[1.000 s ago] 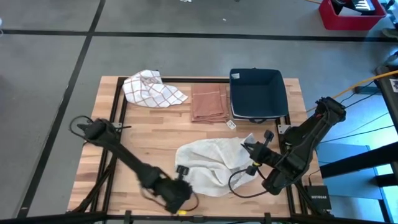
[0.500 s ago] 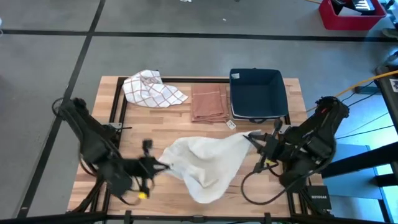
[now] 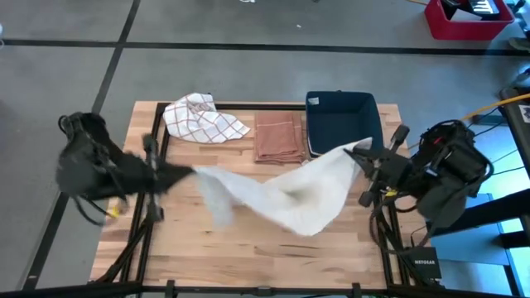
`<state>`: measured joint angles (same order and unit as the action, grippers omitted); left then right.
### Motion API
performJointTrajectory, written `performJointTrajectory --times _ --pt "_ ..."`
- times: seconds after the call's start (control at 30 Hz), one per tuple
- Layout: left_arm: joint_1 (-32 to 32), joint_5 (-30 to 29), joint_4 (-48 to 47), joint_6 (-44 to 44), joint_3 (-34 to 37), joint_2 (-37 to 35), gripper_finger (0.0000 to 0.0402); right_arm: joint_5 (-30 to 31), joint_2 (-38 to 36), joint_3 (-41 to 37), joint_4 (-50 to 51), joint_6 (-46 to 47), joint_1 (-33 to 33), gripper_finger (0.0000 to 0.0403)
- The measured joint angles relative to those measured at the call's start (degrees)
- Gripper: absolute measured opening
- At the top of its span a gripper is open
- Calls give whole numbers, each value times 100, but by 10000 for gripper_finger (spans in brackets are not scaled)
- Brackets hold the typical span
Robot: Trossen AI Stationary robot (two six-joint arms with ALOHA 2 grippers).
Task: Fold towel
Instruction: Fold the bottom white towel
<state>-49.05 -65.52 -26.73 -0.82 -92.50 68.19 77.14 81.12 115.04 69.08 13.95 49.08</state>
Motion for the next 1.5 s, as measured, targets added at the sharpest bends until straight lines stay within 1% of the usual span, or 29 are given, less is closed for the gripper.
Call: performJointTrajectory --times 0.1,0.27,0.37,0.43,0.53,0.63,0.7,0.8,0.9,0.97,1.03,1.17,1.27,1.3,1.33,1.4,1.5 --pt "-66 -382 589 631 -8 -208 2 -6 -5 151 -1 -94 0 10" --pt "-185 -1216 1228 1515 -8 -404 4 -60 0 162 162 -78 0 10" --pt "-231 -1677 1475 1894 -8 -455 2 -180 12 162 359 87 0 10" --pt "-292 -1854 1800 2270 -8 -443 2 -221 35 154 522 266 0 10" --pt "-452 -1872 2351 2935 -6 -422 3 -305 56 146 991 747 0 10" --pt "-618 -1874 2790 3349 -8 -364 2 -476 118 139 1568 1505 -53 10" --pt "-750 -1851 3047 3557 -8 -285 2 -567 164 -17 1740 1824 -142 10" --pt "-996 -1491 3501 3783 -6 -105 3 -744 208 -453 1739 1985 -271 10" --pt "-1224 -932 4365 4174 -3 66 4 -736 214 -986 1664 2029 -557 10" --pt "-1336 -808 4842 4714 -59 197 4 -600 215 -1355 1592 2030 -803 10" --pt "-1404 -810 5058 5189 -147 317 4 -426 221 -1665 1484 1969 -1116 10" --pt "-1413 -815 5088 5754 -384 478 5 -171 213 -2133 984 1184 -1989 10" --pt "-1364 -813 5201 6202 -562 529 5 -194 216 -2364 68 104 -2839 10" --pt "-1332 -815 5199 6329 -618 533 5 -325 216 -2410 -360 -354 -3148 10" --pt "-1301 -814 5191 6459 -671 538 5 -599 216 -2437 -798 -838 -3445 10" --pt "-1224 -815 5186 6678 -780 544 5 -1430 233 -2469 -1808 -1743 -4025 10" --pt "-1102 -820 5194 7013 -988 542 5 -2606 311 -2472 -3409 -2651 -4719 10"
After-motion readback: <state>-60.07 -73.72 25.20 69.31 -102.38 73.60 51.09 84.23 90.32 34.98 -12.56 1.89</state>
